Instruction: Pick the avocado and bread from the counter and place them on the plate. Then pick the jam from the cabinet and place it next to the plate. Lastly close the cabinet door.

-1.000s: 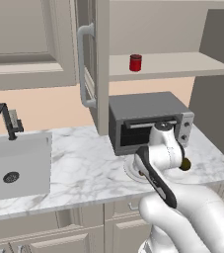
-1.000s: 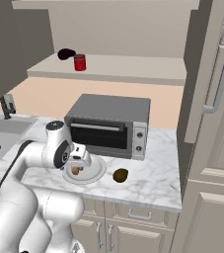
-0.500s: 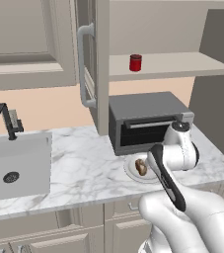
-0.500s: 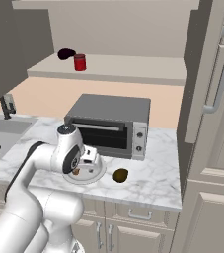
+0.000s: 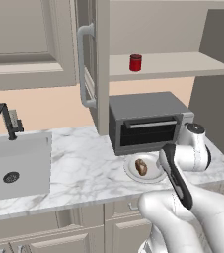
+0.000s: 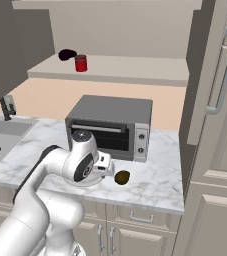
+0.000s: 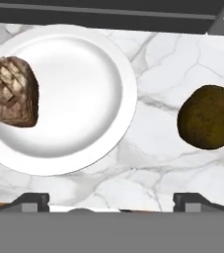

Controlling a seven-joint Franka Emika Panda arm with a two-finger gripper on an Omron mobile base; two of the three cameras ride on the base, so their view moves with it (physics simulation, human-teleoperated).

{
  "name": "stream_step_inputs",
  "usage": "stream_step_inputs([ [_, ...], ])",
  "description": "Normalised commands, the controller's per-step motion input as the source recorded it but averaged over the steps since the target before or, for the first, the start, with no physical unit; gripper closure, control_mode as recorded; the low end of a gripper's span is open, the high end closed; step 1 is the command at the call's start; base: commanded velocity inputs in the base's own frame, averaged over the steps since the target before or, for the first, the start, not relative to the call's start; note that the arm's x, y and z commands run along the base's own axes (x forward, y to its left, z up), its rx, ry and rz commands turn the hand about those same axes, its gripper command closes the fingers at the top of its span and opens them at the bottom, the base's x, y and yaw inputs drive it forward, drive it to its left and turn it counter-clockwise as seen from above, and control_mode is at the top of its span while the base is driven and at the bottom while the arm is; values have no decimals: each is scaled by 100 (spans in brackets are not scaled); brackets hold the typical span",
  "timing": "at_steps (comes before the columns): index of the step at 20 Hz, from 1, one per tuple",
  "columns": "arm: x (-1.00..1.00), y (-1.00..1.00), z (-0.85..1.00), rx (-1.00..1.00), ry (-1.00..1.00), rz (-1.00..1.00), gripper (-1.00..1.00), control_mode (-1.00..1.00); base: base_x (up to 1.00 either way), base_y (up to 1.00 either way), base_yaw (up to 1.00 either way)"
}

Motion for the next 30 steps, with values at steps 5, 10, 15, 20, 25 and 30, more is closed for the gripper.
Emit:
stream_step_inputs([
  [5, 2, -31, 0, 0, 0, 0, -100, -100, 0, 0, 0],
  [10, 12, -25, 0, 0, 0, -1, -100, -100, 0, 0, 0],
  [15, 22, -19, 0, 0, 0, -2, -100, -100, 0, 0, 0],
  [20, 19, -23, 3, 0, 0, -2, -100, -100, 0, 0, 0],
  [25, 19, -24, 0, 0, 0, -2, -100, -100, 0, 0, 0],
  [30, 16, -23, 0, 0, 0, -2, -100, -100, 0, 0, 0],
])
